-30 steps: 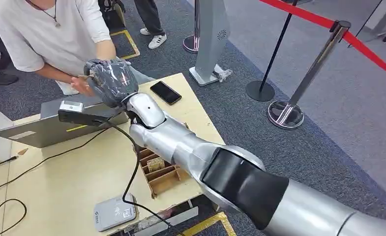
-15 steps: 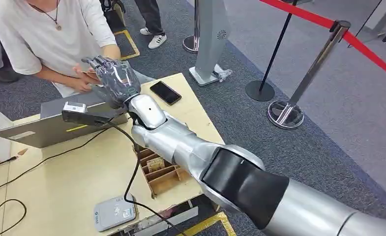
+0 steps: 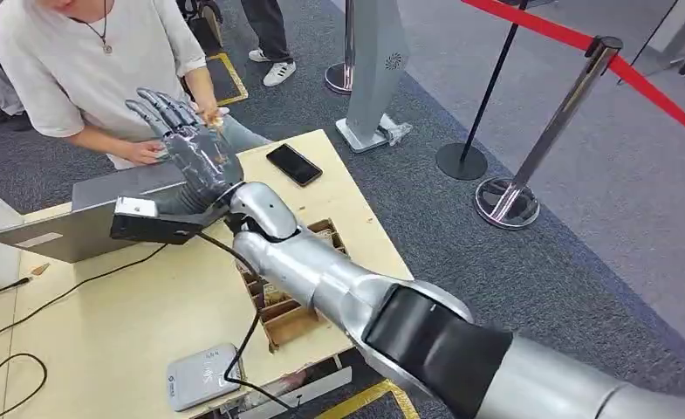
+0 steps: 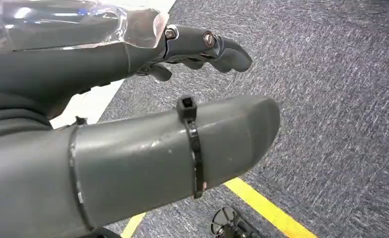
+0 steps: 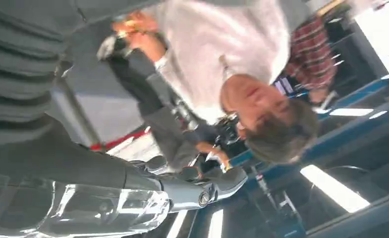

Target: Pass the card to the sensor for recognition and then transmit it.

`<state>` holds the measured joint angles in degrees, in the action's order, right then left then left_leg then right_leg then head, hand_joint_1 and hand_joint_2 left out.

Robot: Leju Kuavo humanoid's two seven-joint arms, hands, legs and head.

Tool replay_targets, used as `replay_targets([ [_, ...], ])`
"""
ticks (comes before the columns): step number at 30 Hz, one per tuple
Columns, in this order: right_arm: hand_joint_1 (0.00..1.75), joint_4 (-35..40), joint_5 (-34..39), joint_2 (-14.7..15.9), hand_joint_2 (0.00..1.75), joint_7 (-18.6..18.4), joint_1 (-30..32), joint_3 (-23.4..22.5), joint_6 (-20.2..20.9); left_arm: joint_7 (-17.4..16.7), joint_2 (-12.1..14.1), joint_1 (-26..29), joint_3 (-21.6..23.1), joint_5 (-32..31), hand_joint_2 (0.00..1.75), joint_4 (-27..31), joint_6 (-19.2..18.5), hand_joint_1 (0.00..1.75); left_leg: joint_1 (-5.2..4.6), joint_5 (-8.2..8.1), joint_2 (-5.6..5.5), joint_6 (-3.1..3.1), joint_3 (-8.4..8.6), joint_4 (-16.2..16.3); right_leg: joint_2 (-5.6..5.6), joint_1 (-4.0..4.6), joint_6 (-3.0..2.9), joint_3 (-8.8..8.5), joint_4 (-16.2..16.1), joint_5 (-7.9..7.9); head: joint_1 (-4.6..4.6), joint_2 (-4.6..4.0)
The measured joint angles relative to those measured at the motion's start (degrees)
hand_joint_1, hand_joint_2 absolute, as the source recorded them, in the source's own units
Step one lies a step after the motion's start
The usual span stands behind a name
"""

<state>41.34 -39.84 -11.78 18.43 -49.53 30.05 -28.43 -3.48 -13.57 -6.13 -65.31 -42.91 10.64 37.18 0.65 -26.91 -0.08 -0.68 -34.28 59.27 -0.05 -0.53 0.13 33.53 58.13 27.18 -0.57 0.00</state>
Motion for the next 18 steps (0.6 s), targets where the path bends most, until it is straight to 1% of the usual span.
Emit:
replay_targets([
  [3, 0.00, 6.1, 7.5, 0.7, 0.00, 2.1, 4.0, -0.4, 5.0, 0.1, 0.0, 0.0, 0.0, -0.8, 0.00, 0.0, 0.0, 0.00, 0.00, 0.00, 0.00, 0.00, 0.00, 0.0, -0.01, 0.00, 0.00, 0.01, 0.0, 0.01, -0.02, 0.00],
  [4, 0.00, 8.4, 9.4, 1.1, 0.00, 2.3, 5.7, -0.4, 6.0, 0.1, 0.0, 0.0, 0.0, -1.0, 0.00, 0.0, 0.0, 0.00, 0.00, 0.00, -0.01, 0.00, -0.02, 0.0, -0.02, 0.00, 0.00, 0.01, 0.0, 0.01, 0.00, 0.00],
  [8, 0.00, 14.3, 11.2, 2.7, 0.00, 2.6, 9.3, -0.4, 7.1, 0.2, 0.0, 0.0, 0.0, -1.1, 0.00, 0.0, 0.0, 0.00, -0.02, 0.00, 0.02, 0.00, -0.02, 0.0, 0.02, 0.00, 0.00, 0.01, 0.0, 0.00, -0.02, 0.00],
  [12, 0.00, 16.9, 11.4, 3.3, 0.00, 2.6, 10.3, -0.4, 7.4, 0.2, 0.0, 0.0, 0.0, -1.2, 0.00, 0.0, 0.0, 0.00, -0.01, 0.00, 0.02, 0.00, -0.01, 0.0, 0.02, 0.00, 0.00, 0.01, 0.0, 0.00, -0.02, 0.00],
  [13, 0.00, 17.3, 12.5, 3.4, 0.00, 2.8, 10.5, -0.4, 7.9, 0.2, 0.0, 0.0, 0.0, -1.2, 0.00, 0.0, 0.0, 0.00, -0.01, 0.00, 0.01, 0.00, -0.01, 0.0, 0.02, 0.00, 0.00, 0.02, 0.0, 0.00, 0.00, 0.00],
  [15, 0.00, 18.9, 17.2, 3.8, 0.00, 4.0, 11.5, -0.4, 10.4, 0.7, 0.0, 0.0, 0.1, -1.6, 0.00, 0.0, 0.0, 0.00, 0.00, 0.00, 0.01, 0.00, 0.01, 0.0, 0.01, 0.00, 0.00, 0.01, 0.0, 0.00, 0.00, 0.00],
  [16, 0.00, 20.3, 20.4, 4.1, 0.00, 4.6, 12.6, -0.4, 12.7, 0.9, 0.0, 0.0, 0.2, -1.9, 0.00, 0.0, -0.2, 0.00, 0.00, 0.00, 0.00, 0.00, 0.01, 0.0, 0.00, 0.00, 0.00, 0.01, 0.0, 0.00, 0.00, 0.00],
  [18, 0.00, 23.2, 25.5, 4.9, 0.00, 5.7, 15.1, -0.4, 15.8, 1.4, 0.0, 0.1, 0.2, -2.1, 0.00, 0.0, -0.5, 0.00, 0.00, 0.00, -0.01, 0.00, -0.01, 0.0, -0.01, 0.00, -0.01, 0.01, 0.0, 0.01, 0.00, 0.00],
])
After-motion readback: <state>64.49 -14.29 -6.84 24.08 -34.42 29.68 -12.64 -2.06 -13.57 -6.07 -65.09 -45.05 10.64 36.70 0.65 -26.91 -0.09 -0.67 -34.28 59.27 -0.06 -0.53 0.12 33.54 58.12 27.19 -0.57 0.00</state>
